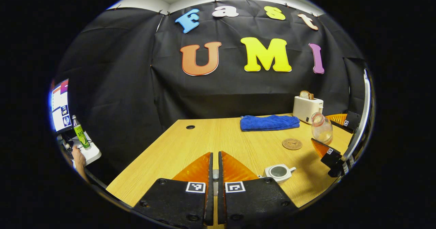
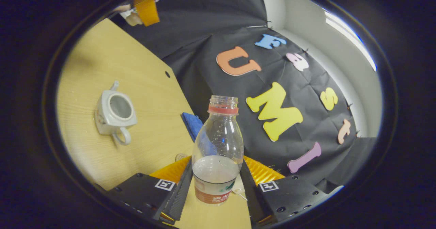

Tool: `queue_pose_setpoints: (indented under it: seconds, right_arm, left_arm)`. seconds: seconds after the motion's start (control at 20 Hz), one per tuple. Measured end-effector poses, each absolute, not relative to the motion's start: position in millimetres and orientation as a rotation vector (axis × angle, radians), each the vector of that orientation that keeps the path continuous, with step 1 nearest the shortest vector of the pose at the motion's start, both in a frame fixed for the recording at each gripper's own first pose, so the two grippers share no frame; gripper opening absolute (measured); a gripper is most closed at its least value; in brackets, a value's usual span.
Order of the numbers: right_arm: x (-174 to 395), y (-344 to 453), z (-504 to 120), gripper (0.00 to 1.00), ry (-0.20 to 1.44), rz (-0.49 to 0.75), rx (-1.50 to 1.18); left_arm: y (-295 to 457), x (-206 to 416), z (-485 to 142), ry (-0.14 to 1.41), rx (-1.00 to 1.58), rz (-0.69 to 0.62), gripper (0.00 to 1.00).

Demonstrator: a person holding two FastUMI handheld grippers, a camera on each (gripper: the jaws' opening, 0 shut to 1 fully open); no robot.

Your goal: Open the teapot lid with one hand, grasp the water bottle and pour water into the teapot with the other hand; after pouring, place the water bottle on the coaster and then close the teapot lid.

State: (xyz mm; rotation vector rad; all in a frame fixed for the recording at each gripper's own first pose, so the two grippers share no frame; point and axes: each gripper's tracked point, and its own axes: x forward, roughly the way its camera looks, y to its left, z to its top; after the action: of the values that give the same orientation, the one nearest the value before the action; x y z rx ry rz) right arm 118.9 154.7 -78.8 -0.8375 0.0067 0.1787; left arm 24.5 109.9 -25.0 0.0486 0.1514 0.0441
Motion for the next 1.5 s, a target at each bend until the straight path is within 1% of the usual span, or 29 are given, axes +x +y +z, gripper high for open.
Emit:
queue_pose_setpoints:
  seconds: [0.05, 0.1, 0.15, 0.2, 0.25, 0.3, 0.45, 0.55, 0.6, 0.7, 0.8, 0.85, 1.0, 1.1, 1.15, 1.3, 1.35, 1.45, 1.5]
  right_arm:
    - [129.2, 147.9, -76.0, 0.74, 0.033, 0.178, -0.744]
    - [135.4, 145.7, -73.8, 0.77, 0.047, 0.184, -0.673]
    - [141.8, 142.9, -69.0, 0.77, 0.061, 0.193, -0.574]
    - [159.2, 143.0, -63.4, 0.74, 0.075, 0.216, -0.412]
    - [173.5, 142.8, -59.0, 0.74, 0.076, 0.224, -0.294]
    - [185.0, 144.5, -58.3, 0.77, 0.075, 0.236, -0.211]
    - [226.9, 157.4, -74.5, 0.77, 0.154, 0.292, -0.009]
    - [257.8, 160.4, -89.5, 0.74, 0.169, 0.294, 0.005]
    - [263.1, 161.7, -97.8, 0.74, 0.183, 0.292, -0.013]
    - [265.7, 165.3, -107.4, 0.74, 0.206, 0.309, -0.018]
    - [269.5, 165.9, -110.8, 0.77, 0.208, 0.316, -0.007]
    - [269.5, 166.1, -111.2, 0.75, 0.207, 0.317, -0.009]
    - [269.9, 164.6, -112.6, 0.77, 0.205, 0.319, -0.001]
    - [270.1, 164.6, -113.4, 0.76, 0.208, 0.317, -0.001]
    - [270.1, 164.3, -114.8, 0.76, 0.212, 0.314, -0.007]
    - [269.7, 163.9, -118.8, 0.87, 0.227, 0.315, -0.002]
    - [269.6, 162.6, -117.2, 0.86, 0.223, 0.314, 0.009]
    - [263.8, 160.3, -108.9, 0.86, 0.198, 0.31, 0.047]
    - [260.1, 162.2, -105.2, 0.91, 0.194, 0.321, 0.066]
  left_arm:
    - [108.2, 24.3, -23.4, 0.144, 0.047, 0.042, 0.07]
    - [105.6, 24.4, -22.3, 0.139, 0.042, 0.035, 0.07]
    - [104.3, 24.4, -22.3, 0.137, 0.036, 0.03, 0.07]
    - [103.6, 25.8, -22.5, 0.137, 0.038, 0.032, 0.07]
    - [107.0, 27.4, -25.7, 0.14, 0.049, 0.05, 0.07]
    - [108.0, 28.8, -28.0, 0.145, 0.059, 0.06, 0.07]
    - [111.2, 35.9, -40.5, 0.168, 0.09, 0.081, 0.07]
    - [107.9, 43.8, -47.5, 0.179, 0.053, 0.08, 0.07]
    - [106.6, 47.3, -50.6, 0.186, 0.044, 0.075, 0.07]
    - [105.5, 52.1, -61.4, 0.211, 0.042, 0.072, 0.07]
    - [106.7, 56.8, -70.5, 0.241, 0.048, 0.077, 0.07]
    - [105.5, 56.3, -73.0, 0.246, 0.048, 0.074, 0.07]
    - [104.2, 59.6, -74.4, 0.254, 0.051, 0.067, 0.07]
    - [104.2, 57.5, -76.4, 0.253, 0.054, 0.065, 0.07]
    - [104.1, 57.4, -75.6, 0.252, 0.056, 0.061, 0.07]
    - [103.2, 54.3, -70.7, 0.245, 0.048, 0.052, 0.07]
    - [101.4, 52.4, -66.9, 0.24, 0.048, 0.045, 0.07]
    - [102.2, 47.2, -62.9, 0.237, 0.046, 0.04, 0.07]
    - [100.3, 44.7, -58.2, 0.225, 0.039, 0.032, 0.07]
